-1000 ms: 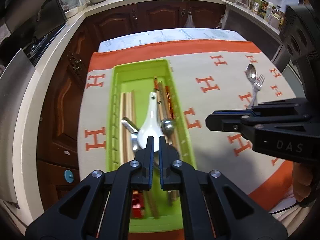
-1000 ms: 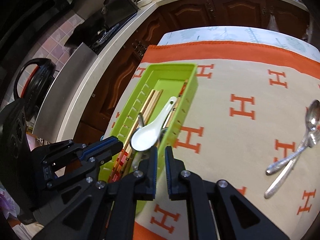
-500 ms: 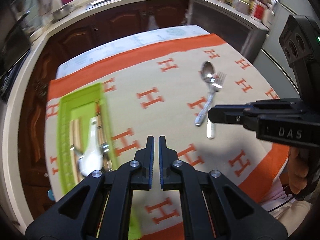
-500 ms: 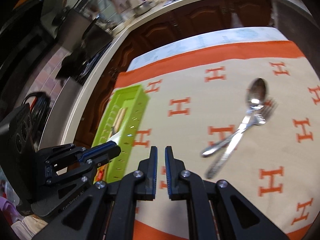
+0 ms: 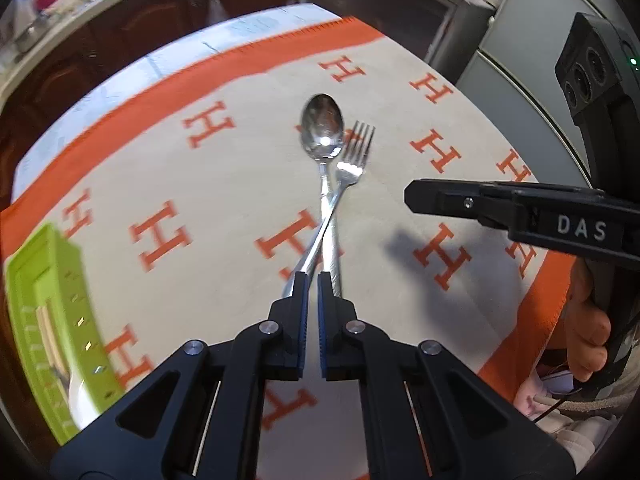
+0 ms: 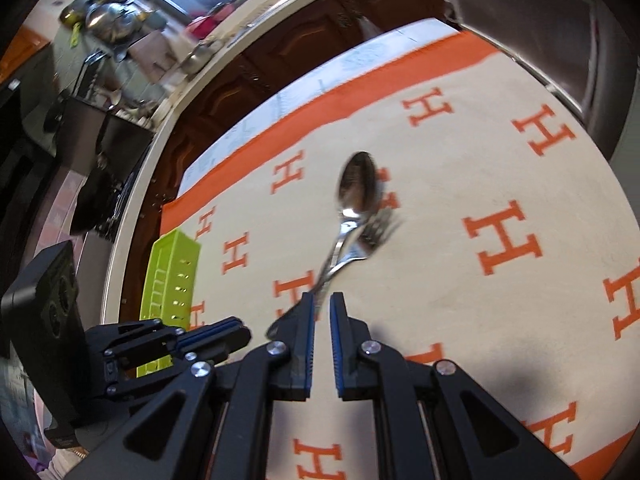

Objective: Organize utensils
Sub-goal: 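Move both open tools back over the last spoon and fork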

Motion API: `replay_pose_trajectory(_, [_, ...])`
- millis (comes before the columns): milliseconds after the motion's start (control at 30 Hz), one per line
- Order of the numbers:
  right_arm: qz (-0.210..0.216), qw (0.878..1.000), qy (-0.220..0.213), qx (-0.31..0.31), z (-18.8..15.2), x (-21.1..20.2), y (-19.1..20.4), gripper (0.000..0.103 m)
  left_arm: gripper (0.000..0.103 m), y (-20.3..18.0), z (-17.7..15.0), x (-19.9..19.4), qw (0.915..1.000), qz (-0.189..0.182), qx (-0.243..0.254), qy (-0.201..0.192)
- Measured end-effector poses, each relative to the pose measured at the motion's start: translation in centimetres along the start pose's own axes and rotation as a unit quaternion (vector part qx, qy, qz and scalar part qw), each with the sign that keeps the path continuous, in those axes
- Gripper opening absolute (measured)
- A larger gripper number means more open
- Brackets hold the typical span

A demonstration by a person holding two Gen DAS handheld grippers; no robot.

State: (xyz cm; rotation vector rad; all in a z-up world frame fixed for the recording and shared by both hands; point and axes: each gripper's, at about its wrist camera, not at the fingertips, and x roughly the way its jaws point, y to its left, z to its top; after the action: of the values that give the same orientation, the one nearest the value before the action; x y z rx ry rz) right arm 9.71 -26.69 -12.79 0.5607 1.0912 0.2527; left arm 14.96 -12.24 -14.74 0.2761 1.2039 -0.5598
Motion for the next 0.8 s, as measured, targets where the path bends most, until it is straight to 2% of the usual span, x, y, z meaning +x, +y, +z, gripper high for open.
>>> replay_pose_trajectory(133, [0.001, 1.0, 0.008, 0.011, 0.3, 0.7, -1.1, 0.008, 0.002, -0.5, 1.1, 2.7, 0.9993, -0.007, 0.024, 0.026])
replay_pose_trajectory(233, [0.003, 1.0, 0.011, 0.017, 0.5, 1.0, -1.7, 0.008, 0.002, -0.9, 1.4, 4.1, 0.9982, 0.006, 0.045, 0.039])
replay_pose_trajectory(600, [0.013, 0.999, 0.023, 0.028, 0.9, 2.4, -3.2, 0.008, 0.003, 0.2, 2.6, 4.9, 0.998, 0.017, 0.049, 0.038])
replay_pose_trajectory(633, [0.013, 0.999, 0.024, 0.029, 0.9, 2.5, -3.3, 0.008, 0.006, 0.1, 2.7, 5.0, 0.9976, 0.019, 0.053, 0.039])
replay_pose_trajectory(800, [0.015, 0.999, 0.026, 0.034, 0.8, 2.7, -4.0, 0.008, 0.011, -0.4, 3.5, 5.8, 0.9956, 0.023, 0.076, 0.049])
